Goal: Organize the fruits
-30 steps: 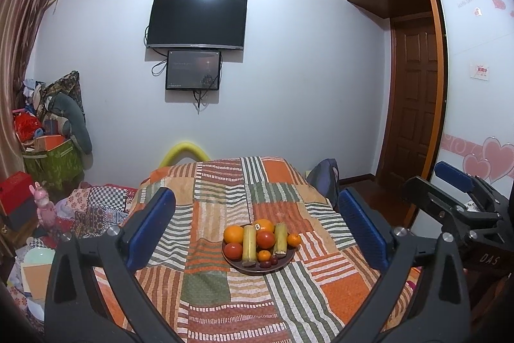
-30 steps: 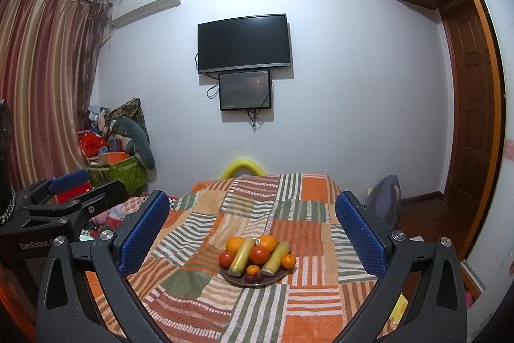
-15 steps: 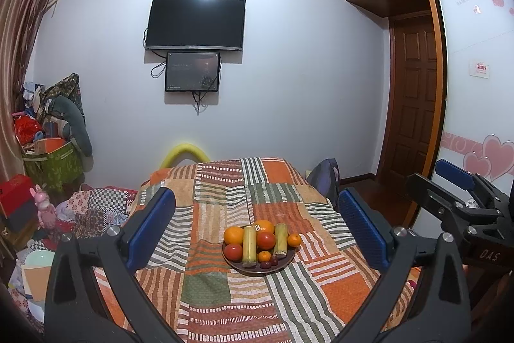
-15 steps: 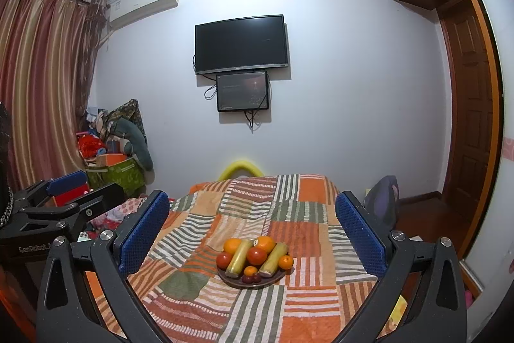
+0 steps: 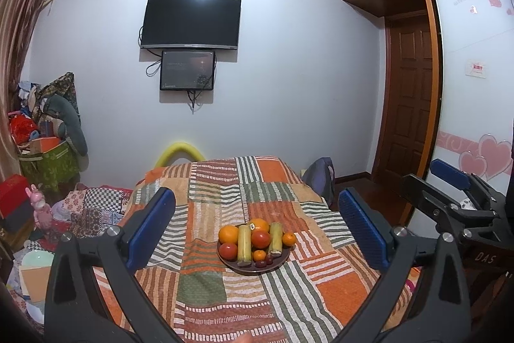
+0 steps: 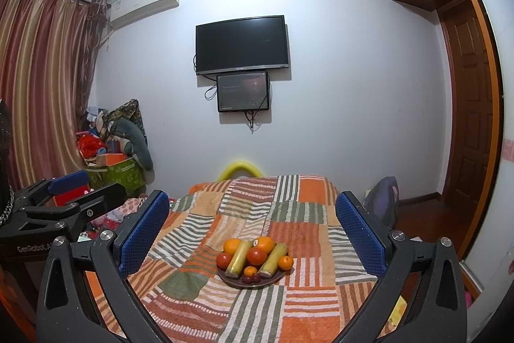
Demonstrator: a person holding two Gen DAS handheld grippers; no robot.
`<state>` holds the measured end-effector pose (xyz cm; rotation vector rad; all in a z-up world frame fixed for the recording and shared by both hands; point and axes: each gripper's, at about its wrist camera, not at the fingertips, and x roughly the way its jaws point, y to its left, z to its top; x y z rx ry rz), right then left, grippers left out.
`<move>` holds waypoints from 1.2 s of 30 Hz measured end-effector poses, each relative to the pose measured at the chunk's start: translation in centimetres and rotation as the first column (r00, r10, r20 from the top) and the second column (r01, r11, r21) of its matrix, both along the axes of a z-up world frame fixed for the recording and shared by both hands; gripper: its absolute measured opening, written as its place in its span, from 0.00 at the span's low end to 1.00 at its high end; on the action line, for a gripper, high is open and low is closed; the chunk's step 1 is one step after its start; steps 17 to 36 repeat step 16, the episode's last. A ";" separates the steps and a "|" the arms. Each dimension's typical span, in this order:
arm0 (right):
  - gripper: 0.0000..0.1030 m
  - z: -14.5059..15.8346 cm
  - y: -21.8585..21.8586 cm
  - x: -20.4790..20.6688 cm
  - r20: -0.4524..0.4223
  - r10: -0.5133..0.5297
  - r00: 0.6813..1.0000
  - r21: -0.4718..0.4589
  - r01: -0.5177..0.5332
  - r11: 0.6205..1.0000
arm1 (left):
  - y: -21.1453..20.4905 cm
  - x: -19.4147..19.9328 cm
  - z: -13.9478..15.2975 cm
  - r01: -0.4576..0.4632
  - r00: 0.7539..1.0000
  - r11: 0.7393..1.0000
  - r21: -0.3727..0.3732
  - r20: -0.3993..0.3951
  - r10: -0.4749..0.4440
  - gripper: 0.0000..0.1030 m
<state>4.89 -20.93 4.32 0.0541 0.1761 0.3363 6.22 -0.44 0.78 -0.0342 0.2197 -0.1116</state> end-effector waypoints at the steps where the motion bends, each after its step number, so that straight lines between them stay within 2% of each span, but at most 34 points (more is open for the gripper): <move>1: 1.00 0.0 0.0 0.1 0.000 0.000 1.000 -0.001 0.000 1.000 | 0.0 0.0 0.0 -0.002 1.000 1.000 0.000 0.000 0.002 1.00; 36: 1.00 -0.2 -0.1 0.4 -0.004 -0.005 1.000 -0.001 0.005 1.000 | -0.2 0.3 -0.3 0.006 1.000 1.000 0.005 -0.005 -0.006 1.00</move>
